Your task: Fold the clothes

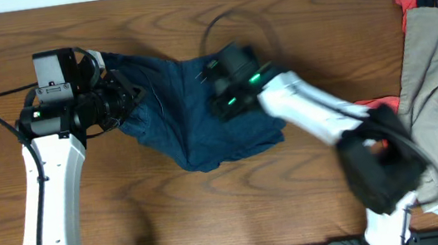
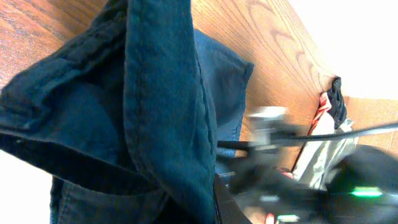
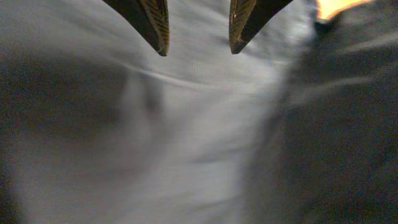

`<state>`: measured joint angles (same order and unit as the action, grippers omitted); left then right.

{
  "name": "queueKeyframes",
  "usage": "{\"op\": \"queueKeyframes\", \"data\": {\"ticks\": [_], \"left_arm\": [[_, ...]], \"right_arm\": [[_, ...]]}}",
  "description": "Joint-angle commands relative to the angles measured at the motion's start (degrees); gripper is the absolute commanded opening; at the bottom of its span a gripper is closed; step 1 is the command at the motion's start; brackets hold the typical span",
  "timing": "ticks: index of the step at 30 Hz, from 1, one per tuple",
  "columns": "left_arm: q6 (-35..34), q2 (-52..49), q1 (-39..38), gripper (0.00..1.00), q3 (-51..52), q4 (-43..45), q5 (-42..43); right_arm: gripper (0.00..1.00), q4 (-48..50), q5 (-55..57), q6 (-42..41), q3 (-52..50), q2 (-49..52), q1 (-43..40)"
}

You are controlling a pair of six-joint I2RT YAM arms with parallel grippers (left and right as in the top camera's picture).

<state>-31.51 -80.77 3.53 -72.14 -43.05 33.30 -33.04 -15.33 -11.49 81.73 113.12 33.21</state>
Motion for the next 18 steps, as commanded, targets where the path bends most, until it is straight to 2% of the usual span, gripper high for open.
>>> {"op": "queueKeyframes", "data": {"ticks": [1,5,10,18], "left_arm": [[-0.04,1.38,-0.13,0.06,-0.94,0.46,1.60],[-0.04,1.36,-0.15,0.06,-0.85,0.50,1.60],[-0.07,0.90,-2.27,0.06,-0.85,1.53,1.60],[-0.63,-2.84,-12.92,0.06,-0.85,6.12,-0.94]], "right_arm": [[0.30,-5.07,9.77,-0.02,0.52,-3.13,-5.31],[0.27,-10.99,12.74,-0.02,-0.72,-2.23,-10.36],[0.24,-11.47,11.65,-0.02,-3.85,-0.59,-12.63],[0.21,-8.81,10.82,-0.07,-8.07,1.14,-10.75]]}}
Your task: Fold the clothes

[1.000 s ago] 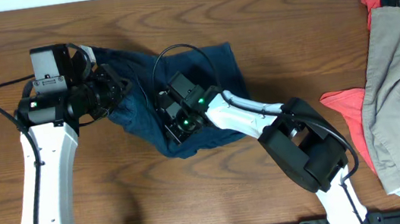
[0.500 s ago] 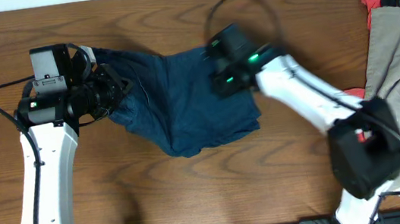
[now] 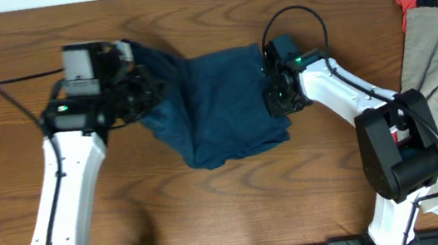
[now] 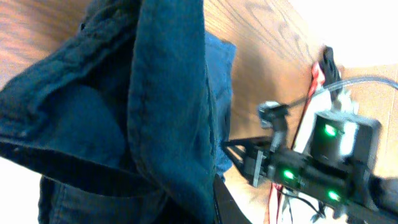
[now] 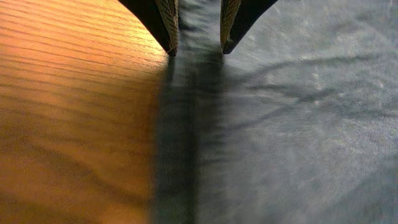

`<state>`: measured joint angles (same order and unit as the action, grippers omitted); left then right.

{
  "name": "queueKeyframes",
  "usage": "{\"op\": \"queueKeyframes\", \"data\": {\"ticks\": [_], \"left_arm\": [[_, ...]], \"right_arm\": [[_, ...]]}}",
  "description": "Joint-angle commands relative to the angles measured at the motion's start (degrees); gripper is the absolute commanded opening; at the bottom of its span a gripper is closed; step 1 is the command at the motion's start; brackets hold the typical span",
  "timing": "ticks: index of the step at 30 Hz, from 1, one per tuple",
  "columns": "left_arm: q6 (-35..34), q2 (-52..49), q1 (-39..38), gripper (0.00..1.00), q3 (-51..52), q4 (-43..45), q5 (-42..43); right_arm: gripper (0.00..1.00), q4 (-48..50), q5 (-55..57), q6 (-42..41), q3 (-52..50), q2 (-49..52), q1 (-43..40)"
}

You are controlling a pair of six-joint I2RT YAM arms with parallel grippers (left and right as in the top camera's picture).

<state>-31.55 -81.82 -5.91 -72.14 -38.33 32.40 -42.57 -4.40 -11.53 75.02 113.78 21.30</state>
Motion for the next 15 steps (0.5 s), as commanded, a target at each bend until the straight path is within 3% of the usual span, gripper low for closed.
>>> {"op": "queueKeyframes", "data": {"ticks": [1,15], "left_arm": [[-1.01,-2.32,-4.85,0.06,-0.85,2.29,-0.04],[-7.48,-8.94,-17.88,0.06,-0.85,17.44,-2.54]], "right_arm": [[0.21,1.49,-0.13,-0.20,-2.01,0.50,1.42],[0.18,5.53,-0.13,-2.45,-8.20,0.57,2.80]]}}
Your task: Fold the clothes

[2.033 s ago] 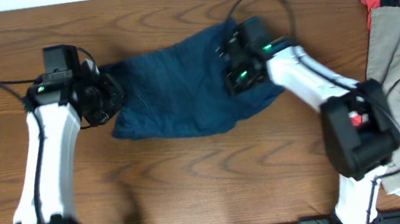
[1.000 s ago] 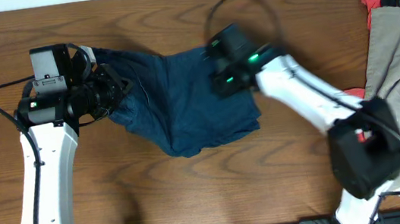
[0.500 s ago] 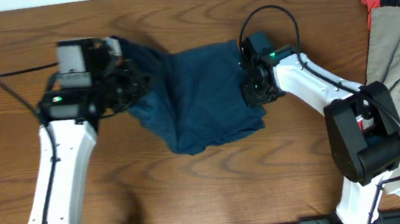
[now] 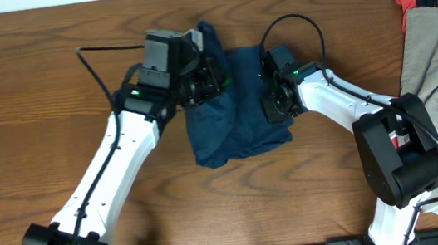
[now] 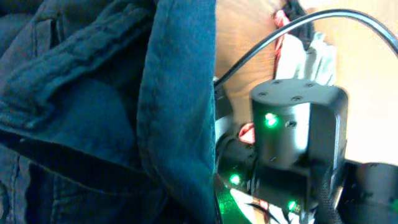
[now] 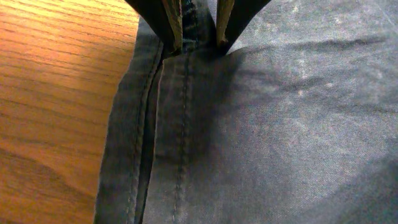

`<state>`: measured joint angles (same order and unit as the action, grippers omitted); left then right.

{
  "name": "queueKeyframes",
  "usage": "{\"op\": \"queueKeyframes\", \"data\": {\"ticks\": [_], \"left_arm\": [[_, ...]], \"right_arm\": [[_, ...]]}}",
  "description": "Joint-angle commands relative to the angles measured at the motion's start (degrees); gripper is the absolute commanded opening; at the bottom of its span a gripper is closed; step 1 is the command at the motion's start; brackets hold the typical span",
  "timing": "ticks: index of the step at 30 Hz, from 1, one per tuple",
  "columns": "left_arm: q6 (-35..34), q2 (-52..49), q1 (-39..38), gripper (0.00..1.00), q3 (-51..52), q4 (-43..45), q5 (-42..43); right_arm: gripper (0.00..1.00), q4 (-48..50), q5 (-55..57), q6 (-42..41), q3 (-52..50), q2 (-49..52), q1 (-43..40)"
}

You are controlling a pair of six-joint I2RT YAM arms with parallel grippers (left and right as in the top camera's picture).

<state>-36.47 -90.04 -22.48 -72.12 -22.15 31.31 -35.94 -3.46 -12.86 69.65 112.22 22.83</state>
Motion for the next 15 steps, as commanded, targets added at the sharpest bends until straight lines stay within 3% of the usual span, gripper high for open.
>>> {"op": "queueKeyframes", "data": {"ticks": [1,6,7,10,15], "left_arm": [[-2.93,-1.07,-1.84,0.06,-0.87,1.42,-2.34],[-3.54,-2.58,-4.26,0.09,-0.87,2.36,-2.69],[-3.52,-2.89,-4.63,0.12,-0.87,2.69,-2.84],[-3.50,-3.65,-5.16,0.36,-0.87,3.78,-3.32],[-2.34,-3.93,-3.32,0.41,-0.87,3.87,-5.05]], "right_arm": [[0.17,-1.11,-1.07,-1.14,-2.82,2.12,1.27],[0.20,-1.86,-1.07,-1.51,-2.82,2.12,1.22],[0.20,-2.01,-1.07,-1.51,-2.82,2.12,1.25],[0.24,-2.69,-1.03,-1.51,-2.80,2.10,1.25],[0.30,-10.12,10.71,-8.63,-0.52,0.72,-1.18]]}}
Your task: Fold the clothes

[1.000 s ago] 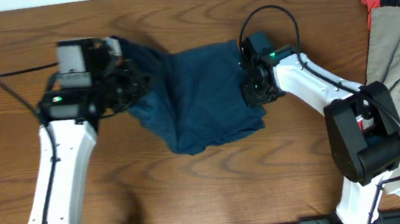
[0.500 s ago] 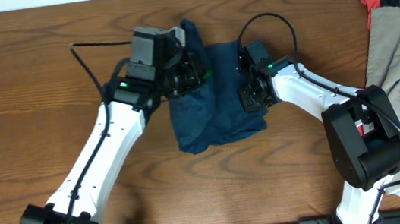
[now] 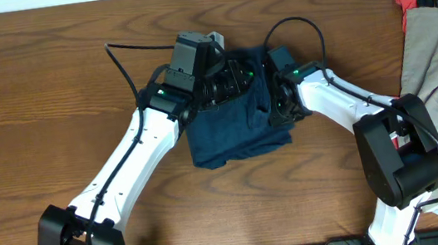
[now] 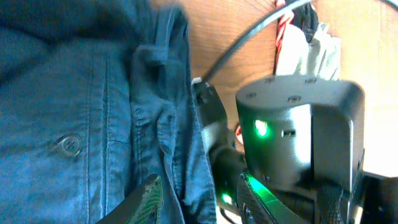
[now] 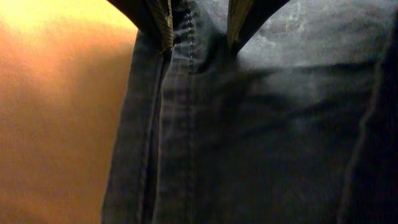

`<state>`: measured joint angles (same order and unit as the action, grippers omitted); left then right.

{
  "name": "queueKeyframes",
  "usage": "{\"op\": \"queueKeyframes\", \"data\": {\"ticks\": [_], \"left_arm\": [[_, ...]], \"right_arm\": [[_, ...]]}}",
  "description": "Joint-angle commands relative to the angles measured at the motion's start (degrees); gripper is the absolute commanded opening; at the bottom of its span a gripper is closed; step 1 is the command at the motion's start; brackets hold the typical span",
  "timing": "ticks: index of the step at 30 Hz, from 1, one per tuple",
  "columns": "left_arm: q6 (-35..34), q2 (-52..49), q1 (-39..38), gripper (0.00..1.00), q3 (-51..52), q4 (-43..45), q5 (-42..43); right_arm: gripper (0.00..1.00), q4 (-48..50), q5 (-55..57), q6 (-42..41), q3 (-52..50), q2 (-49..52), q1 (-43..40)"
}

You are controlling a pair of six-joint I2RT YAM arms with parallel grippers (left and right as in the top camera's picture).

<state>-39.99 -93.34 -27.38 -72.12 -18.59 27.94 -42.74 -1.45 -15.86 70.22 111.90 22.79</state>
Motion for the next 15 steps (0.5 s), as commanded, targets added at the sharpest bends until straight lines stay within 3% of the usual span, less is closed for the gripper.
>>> {"op": "queueKeyframes", "data": {"ticks": [1,5,8,15], "left_arm": [[1.38,-0.63,2.40,0.41,-0.87,0.24,-1.66],[2.45,-0.63,7.06,0.41,-0.87,-1.03,-1.90],[3.10,-0.66,10.56,0.42,-0.87,-2.73,-4.37],[4.35,-1.49,14.19,0.56,-0.72,-5.77,-7.06]], "right_arm": [[0.31,-5.33,11.37,-6.88,-0.22,0.31,-2.29],[0.32,-9.88,14.58,-7.19,3.23,-3.85,-7.91],[0.40,-10.38,13.16,-7.23,4.50,-8.31,-12.13],[0.47,-8.94,3.15,-0.94,4.59,-17.42,-15.32]]}}
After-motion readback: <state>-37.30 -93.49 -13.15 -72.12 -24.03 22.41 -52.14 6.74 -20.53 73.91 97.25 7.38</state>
